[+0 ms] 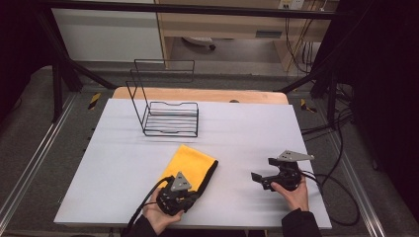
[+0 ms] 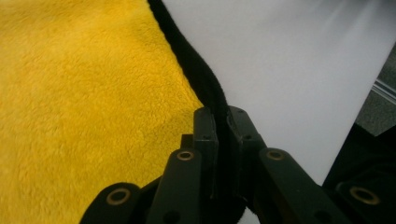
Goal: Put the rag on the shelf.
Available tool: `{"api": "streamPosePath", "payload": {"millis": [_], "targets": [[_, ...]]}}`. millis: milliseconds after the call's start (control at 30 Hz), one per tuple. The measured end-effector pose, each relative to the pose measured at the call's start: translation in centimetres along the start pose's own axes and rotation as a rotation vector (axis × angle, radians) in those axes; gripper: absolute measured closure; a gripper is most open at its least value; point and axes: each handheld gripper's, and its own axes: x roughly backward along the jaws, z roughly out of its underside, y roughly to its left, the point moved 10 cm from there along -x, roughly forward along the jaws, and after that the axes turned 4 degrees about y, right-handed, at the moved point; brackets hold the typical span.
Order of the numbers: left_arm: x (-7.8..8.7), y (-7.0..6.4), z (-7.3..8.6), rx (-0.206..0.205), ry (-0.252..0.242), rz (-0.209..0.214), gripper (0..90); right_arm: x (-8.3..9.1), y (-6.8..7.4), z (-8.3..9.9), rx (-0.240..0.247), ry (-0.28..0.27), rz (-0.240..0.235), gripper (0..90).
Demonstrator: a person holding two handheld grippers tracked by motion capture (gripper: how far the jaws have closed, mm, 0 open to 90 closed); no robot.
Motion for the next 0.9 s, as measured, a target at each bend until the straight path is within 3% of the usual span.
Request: {"api": "streamPosePath", "payload": {"millis": [133, 333, 400, 500, 600, 700, 900], "targets": [[-1.4, -1.5, -1.0, 0.001, 0.003, 0.015, 83.1, -0.3, 0.3, -0.1, 0.009, 0.006, -0.005, 2.4], [-2.4, -1.6, -0.7, -0.013, 0.015, -0.004, 80.1, -0.8, 0.6, 0.0, 0.001, 0.018, -0.008, 2.8], [-2.1, -1.7, -0.9, -0.044, 0.008, -0.010, 76.1, -0.9, 0.7, 0.0, 0.004, 0.024, -0.003, 2.8], [-1.0, -1.2, -1.2, -0.066, -0.011, -0.017, 61.4, -1.1, 1.0, -0.3, -0.001, 0.016, -0.004, 3.2], [0.6, 0.2, -1.1, -0.049, -0.036, -0.010, 51.6, -1.4, 1.3, -0.6, -0.010, 0.015, 0.002, 3.9], [2.2, 2.5, -0.7, -0.019, -0.056, -0.034, 45.3, -1.9, 1.6, -1.2, -0.024, 0.013, 0.004, 5.8], [3.8, 7.8, 1.9, 0.080, -0.017, -0.100, 44.0, -4.3, 2.8, -2.3, -0.024, 0.038, 0.013, 12.8]]}}
